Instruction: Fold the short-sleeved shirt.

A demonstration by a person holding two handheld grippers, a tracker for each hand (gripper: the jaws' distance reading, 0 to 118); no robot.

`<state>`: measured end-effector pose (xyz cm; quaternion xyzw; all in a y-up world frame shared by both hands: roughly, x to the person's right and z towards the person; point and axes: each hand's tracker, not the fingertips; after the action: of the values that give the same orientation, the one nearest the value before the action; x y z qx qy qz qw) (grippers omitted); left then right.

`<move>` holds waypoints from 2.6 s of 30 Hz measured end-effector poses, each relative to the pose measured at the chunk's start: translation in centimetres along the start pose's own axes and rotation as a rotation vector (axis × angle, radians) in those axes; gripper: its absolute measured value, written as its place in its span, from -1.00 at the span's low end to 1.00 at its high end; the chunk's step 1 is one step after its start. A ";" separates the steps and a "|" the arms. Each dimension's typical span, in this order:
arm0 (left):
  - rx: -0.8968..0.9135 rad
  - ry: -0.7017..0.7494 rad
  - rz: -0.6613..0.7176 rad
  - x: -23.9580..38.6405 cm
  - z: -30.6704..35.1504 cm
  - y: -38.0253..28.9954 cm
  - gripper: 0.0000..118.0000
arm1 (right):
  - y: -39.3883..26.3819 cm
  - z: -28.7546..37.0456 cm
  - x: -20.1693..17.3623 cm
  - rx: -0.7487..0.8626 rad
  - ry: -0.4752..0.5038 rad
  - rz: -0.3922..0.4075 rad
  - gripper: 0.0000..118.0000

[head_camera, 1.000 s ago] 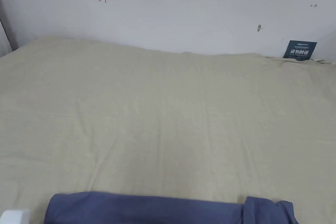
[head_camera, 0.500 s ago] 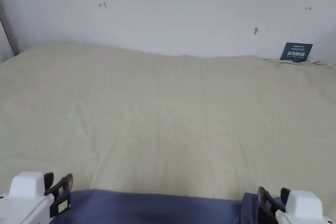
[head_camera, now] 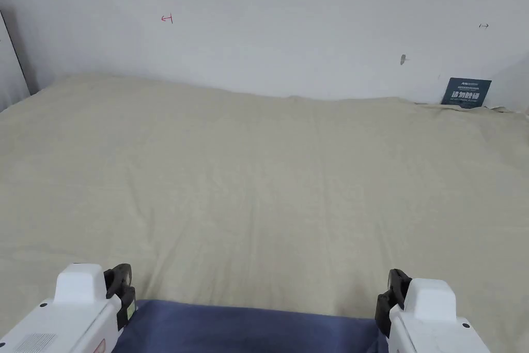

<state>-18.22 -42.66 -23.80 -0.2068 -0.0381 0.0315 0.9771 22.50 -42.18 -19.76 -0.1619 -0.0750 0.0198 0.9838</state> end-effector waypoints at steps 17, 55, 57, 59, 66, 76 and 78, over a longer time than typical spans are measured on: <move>-0.568 -0.338 0.290 -12.6 -4.8 0.8 -0.39 | -1.0 0.0 -0.1 -0.073 0.050 0.046 -0.99; -0.562 -0.364 0.195 -10.5 -5.1 2.1 -1.00 | -1.4 -0.5 -1.6 -0.092 0.091 0.058 -0.99; -0.548 -0.365 0.185 -10.6 -4.6 2.8 -1.00 | -1.4 -0.5 -1.6 -0.090 0.090 0.059 -0.99; -0.543 -0.343 0.185 -11.0 -4.1 3.8 -1.00 | -1.3 -0.5 -1.6 -0.088 0.093 0.059 -0.99; -0.545 -0.194 0.162 -14.8 -2.1 6.0 -1.00 | -1.0 -0.7 -1.6 -0.082 0.097 0.061 -0.99; -0.589 -0.233 0.257 -13.4 1.7 9.3 -1.00 | -0.9 -1.1 -2.7 -0.081 0.126 0.065 -0.99; -0.584 -0.324 0.342 -12.2 2.3 10.2 -1.00 | -1.0 -1.1 -2.8 -0.081 0.132 0.068 -0.99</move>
<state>-31.07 -33.43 -26.63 -0.4726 -0.1644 0.2142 0.8389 19.90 -43.61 -20.89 -0.2048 -0.0050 0.0393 0.9780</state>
